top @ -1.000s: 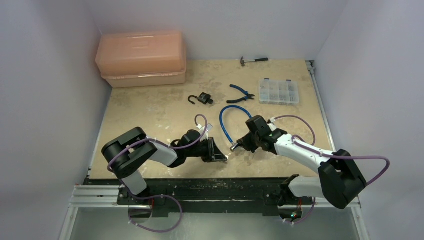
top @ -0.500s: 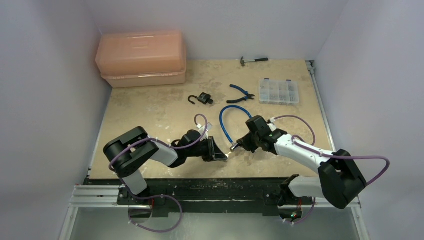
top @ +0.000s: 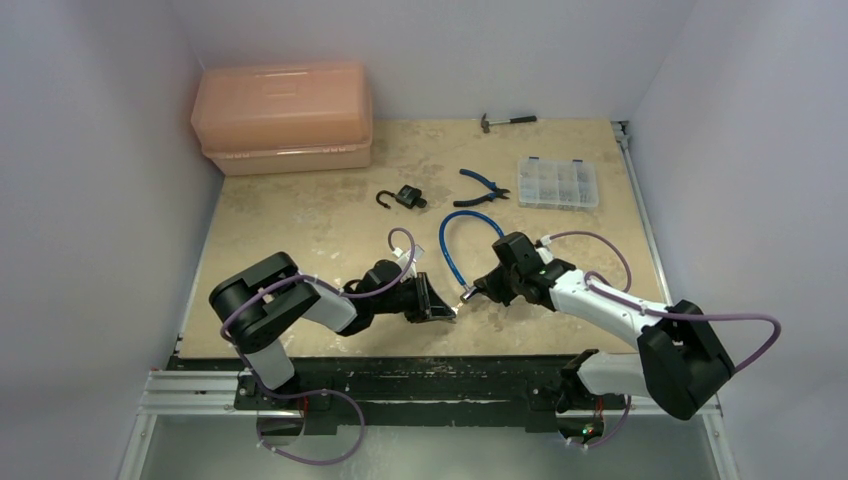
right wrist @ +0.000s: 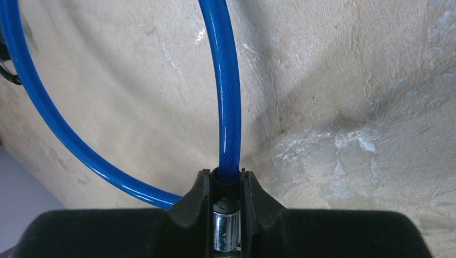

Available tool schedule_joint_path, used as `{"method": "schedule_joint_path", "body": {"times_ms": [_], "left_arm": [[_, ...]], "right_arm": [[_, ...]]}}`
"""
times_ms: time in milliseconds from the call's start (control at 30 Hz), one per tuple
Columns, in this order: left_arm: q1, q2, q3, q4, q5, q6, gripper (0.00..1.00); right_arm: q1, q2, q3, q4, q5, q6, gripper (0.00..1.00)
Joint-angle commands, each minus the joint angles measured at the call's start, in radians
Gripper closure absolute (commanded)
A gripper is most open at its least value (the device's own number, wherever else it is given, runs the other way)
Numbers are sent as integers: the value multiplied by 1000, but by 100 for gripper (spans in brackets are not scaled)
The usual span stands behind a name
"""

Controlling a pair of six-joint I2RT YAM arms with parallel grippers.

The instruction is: Unlock with the key

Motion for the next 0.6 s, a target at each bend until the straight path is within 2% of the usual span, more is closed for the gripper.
{"method": "schedule_joint_path", "body": {"times_ms": [0,567], "left_arm": [[-6,11,10,50,-9,-2,100],[-6,-6,13,54,-14,7,100]], "right_arm": [[-4,-40,3,39,12,-3,100],[-4,-26,2,43,12,-9,100]]}}
